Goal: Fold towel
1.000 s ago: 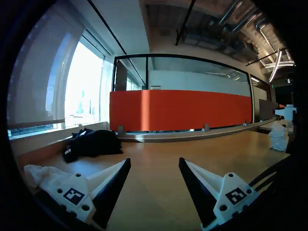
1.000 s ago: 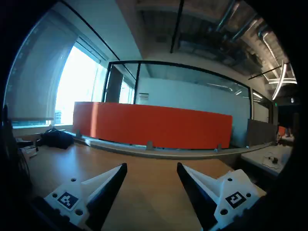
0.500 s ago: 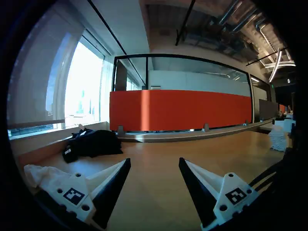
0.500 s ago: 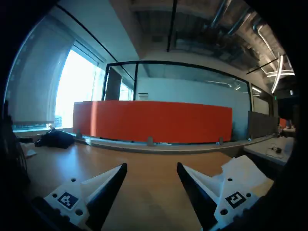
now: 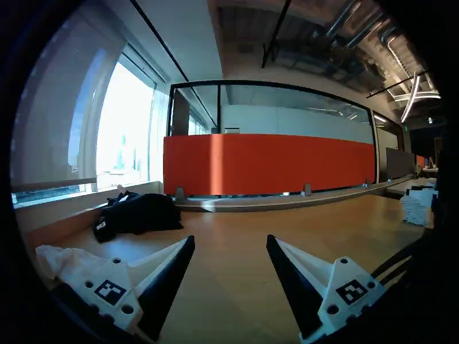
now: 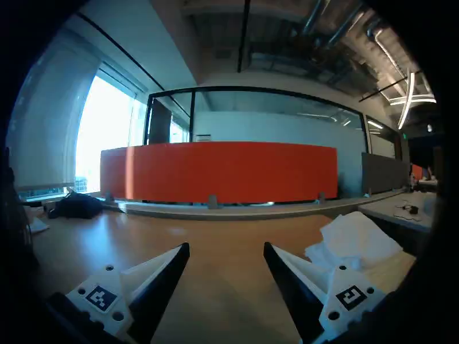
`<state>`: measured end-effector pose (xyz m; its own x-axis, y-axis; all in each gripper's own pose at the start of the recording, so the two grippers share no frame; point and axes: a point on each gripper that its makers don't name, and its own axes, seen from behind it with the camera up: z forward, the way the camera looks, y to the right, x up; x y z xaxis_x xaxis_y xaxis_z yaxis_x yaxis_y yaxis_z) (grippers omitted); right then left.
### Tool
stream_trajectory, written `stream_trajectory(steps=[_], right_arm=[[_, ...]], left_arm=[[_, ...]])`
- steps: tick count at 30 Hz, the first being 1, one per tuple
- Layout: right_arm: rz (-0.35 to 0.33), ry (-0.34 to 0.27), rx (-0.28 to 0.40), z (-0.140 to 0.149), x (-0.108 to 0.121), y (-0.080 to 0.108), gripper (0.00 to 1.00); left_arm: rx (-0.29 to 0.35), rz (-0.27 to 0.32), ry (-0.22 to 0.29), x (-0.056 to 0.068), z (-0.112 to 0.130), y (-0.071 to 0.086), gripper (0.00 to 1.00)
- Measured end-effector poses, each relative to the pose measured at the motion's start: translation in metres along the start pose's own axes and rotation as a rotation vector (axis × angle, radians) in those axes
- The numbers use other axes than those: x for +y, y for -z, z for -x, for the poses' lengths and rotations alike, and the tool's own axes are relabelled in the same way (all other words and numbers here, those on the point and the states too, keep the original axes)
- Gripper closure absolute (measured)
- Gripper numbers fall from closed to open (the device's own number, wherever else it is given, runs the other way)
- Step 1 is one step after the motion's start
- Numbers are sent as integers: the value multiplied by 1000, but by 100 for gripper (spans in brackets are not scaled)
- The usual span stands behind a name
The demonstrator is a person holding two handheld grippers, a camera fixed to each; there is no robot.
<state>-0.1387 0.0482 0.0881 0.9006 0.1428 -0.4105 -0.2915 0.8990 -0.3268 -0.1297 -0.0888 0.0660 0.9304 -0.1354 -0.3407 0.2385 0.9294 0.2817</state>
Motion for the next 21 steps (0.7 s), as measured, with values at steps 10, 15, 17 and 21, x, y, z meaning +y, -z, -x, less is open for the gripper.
stream_trajectory(steps=[10, 15, 17, 21], right_arm=[[-2, 5, 2, 6, 6, 0, 0], [-8, 5, 8, 5, 6, 1, 0], [-7, 7, 8, 5, 6, 2, 0], [-5, 8, 8, 4, 7, 3, 0]], left_arm=[[0, 0, 0, 1, 0, 0, 7], [0, 0, 0, 1, 0, 0, 7], [0, 0, 0, 1, 0, 0, 7], [0, 0, 0, 1, 0, 0, 7]])
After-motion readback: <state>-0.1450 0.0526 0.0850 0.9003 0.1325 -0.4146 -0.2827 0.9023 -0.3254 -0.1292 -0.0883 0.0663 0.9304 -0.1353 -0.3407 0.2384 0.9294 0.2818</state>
